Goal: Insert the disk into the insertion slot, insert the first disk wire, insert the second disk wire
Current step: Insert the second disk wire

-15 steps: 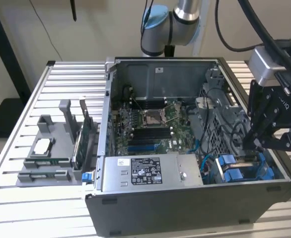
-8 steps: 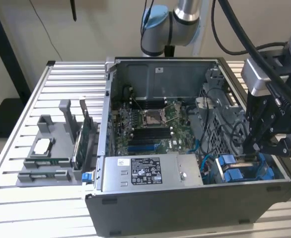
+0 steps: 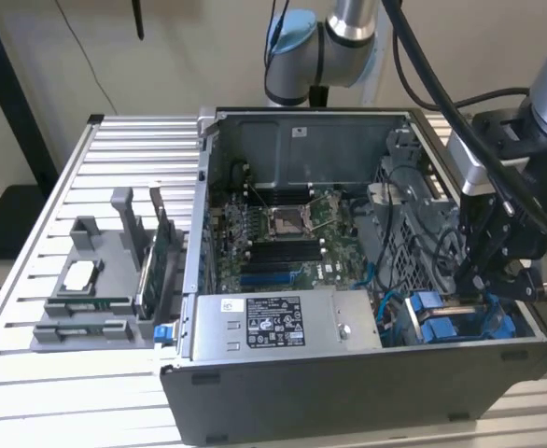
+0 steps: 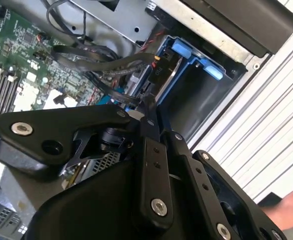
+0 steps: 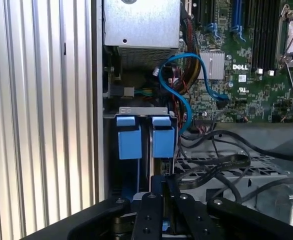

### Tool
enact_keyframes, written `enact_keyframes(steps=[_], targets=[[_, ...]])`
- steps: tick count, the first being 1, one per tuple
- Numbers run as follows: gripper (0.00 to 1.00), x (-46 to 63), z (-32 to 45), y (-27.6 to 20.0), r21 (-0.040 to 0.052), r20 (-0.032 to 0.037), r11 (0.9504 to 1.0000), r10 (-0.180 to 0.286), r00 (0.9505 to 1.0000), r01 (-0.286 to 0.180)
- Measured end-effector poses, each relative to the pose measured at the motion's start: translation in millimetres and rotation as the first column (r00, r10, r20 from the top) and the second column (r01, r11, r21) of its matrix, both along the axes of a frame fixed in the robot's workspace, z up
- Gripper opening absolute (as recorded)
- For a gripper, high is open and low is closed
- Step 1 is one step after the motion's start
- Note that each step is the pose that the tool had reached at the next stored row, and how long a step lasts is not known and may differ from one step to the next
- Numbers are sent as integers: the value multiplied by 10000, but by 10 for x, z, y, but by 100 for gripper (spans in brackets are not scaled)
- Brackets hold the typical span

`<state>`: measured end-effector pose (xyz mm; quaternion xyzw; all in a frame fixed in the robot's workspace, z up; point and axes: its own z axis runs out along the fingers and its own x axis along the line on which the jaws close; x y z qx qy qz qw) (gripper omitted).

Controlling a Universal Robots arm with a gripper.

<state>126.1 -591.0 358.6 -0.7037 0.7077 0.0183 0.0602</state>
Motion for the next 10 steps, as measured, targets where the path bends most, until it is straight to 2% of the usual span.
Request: enact_keyframes(steps=[4,7,10], targets=[[16,-1,-12,15,-12,-17,10000,-27,10000,27],[16,-1,-21,35,-45,-111,10000,-80,9999,80],[16,19,-27,62,-97,-169,9999,-99,9998,97]])
